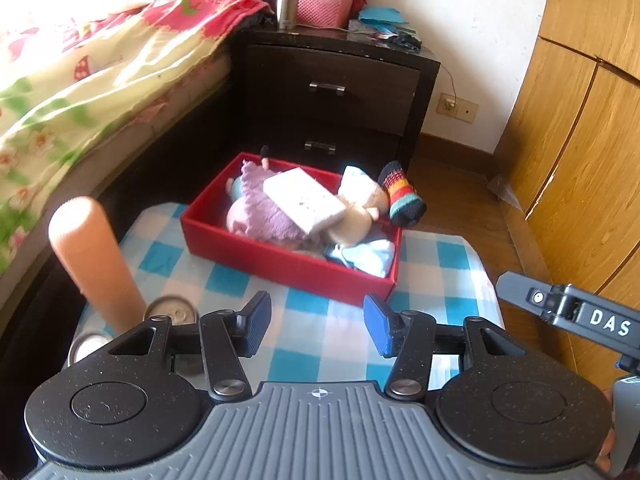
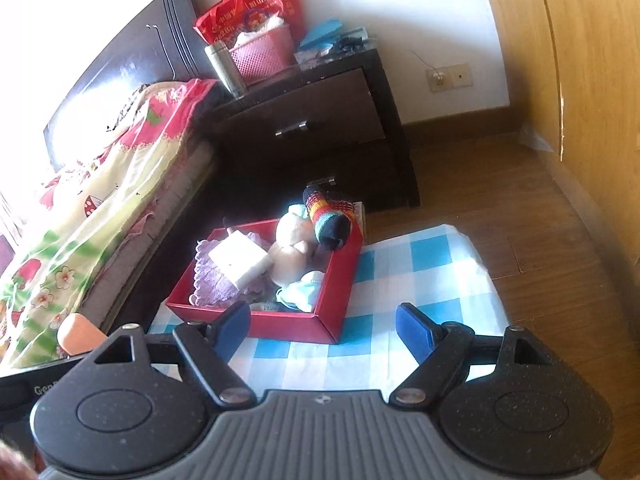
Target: Organize soft objects
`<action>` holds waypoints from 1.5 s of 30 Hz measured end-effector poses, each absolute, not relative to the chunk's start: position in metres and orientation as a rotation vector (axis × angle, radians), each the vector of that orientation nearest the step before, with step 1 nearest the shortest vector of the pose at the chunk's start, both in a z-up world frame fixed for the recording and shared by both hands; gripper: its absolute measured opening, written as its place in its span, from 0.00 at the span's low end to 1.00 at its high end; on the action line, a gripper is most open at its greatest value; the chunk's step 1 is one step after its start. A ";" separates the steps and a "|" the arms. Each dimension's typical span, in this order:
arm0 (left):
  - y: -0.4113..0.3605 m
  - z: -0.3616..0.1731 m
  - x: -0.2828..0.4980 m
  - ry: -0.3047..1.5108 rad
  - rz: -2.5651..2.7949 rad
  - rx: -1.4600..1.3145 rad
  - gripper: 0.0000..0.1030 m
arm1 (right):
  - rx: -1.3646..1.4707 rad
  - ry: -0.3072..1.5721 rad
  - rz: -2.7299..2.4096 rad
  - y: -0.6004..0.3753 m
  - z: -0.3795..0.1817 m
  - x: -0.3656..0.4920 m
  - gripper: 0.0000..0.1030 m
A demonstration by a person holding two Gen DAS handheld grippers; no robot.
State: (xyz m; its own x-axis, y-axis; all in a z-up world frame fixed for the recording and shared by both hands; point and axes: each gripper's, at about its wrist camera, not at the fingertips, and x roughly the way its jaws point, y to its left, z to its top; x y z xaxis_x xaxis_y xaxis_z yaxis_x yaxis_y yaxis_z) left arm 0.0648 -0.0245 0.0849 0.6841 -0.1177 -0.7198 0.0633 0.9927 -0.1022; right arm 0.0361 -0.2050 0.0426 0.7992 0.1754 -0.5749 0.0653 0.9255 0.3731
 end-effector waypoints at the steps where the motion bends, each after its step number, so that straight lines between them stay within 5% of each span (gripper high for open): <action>1: -0.024 0.084 0.061 0.811 -0.096 -0.069 0.51 | 0.393 0.644 0.067 -0.205 0.043 0.032 0.57; 29: -0.003 0.040 -0.014 0.760 -0.117 -0.043 0.63 | 0.160 0.573 0.101 -0.156 0.029 -0.054 0.58; 36: 0.002 0.036 -0.013 0.748 -0.092 -0.050 0.75 | 0.135 0.610 0.107 -0.148 0.017 -0.042 0.58; 45: 0.001 0.033 -0.013 0.763 -0.071 -0.051 0.80 | 0.115 0.619 0.116 -0.140 0.014 -0.041 0.58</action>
State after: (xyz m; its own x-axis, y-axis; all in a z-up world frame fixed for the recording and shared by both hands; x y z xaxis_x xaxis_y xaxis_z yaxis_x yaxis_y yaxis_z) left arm -0.0129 0.0010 0.0332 0.7205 -0.0832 -0.6885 0.0458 0.9963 -0.0724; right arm -0.0406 -0.1402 0.0139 0.8084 0.1430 -0.5710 -0.0742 0.9871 0.1421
